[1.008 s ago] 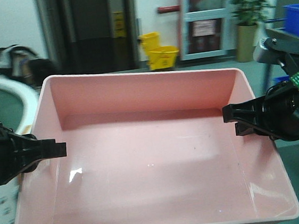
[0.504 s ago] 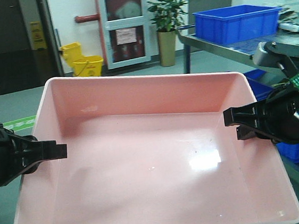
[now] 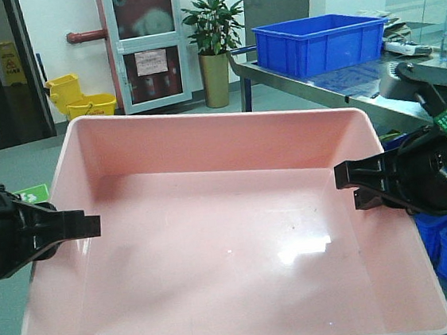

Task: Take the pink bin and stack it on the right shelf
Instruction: 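Carry the pink bin with both grippers while the base drives to the table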

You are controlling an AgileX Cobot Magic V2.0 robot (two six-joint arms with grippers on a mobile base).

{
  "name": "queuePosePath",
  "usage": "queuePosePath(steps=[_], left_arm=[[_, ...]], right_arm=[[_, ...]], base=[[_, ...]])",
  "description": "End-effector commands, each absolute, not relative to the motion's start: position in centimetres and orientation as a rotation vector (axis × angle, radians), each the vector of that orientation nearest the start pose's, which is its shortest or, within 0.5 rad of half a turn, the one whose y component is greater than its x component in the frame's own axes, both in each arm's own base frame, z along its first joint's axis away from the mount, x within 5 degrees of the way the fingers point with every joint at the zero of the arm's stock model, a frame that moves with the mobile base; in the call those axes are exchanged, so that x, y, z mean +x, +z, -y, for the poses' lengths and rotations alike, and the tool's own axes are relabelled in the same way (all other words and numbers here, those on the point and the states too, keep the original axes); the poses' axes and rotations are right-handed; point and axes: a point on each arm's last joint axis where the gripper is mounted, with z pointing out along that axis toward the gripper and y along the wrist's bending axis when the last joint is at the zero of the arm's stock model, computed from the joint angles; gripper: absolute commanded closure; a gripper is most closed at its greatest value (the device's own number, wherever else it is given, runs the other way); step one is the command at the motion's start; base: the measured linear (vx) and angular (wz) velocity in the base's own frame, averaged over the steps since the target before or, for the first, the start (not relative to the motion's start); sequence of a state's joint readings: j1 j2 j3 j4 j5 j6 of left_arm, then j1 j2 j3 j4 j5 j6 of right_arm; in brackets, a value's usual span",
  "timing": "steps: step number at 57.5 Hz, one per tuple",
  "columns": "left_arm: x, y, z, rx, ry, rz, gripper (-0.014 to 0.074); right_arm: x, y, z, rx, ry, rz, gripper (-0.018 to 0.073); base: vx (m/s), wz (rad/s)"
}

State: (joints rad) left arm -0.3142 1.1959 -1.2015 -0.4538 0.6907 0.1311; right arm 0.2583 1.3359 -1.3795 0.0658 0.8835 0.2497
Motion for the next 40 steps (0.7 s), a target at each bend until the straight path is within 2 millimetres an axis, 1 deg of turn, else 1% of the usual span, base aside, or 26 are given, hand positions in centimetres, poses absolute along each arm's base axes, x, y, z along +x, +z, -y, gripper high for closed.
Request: queuePosePath(steps=[1,15,40], left_arm=[[22.59,42.70,10.31,0.204,-0.701,-1.988,0.0601],[22.59,42.70,10.31,0.204,-0.701,-1.988,0.0601],[22.59,42.70,10.31,0.204,-0.701,-1.988,0.0601]], right_arm=[[27.06,42.29,-7.34,0.009,0.344,-2.203,0.0568],[27.06,42.29,-7.34,0.009,0.344,-2.203,0.0568],[27.06,42.29,-7.34,0.009,0.344,-2.203,0.0568]], base=[[0.36,0.02],[0.39,0.15],[0.44,0.32]])
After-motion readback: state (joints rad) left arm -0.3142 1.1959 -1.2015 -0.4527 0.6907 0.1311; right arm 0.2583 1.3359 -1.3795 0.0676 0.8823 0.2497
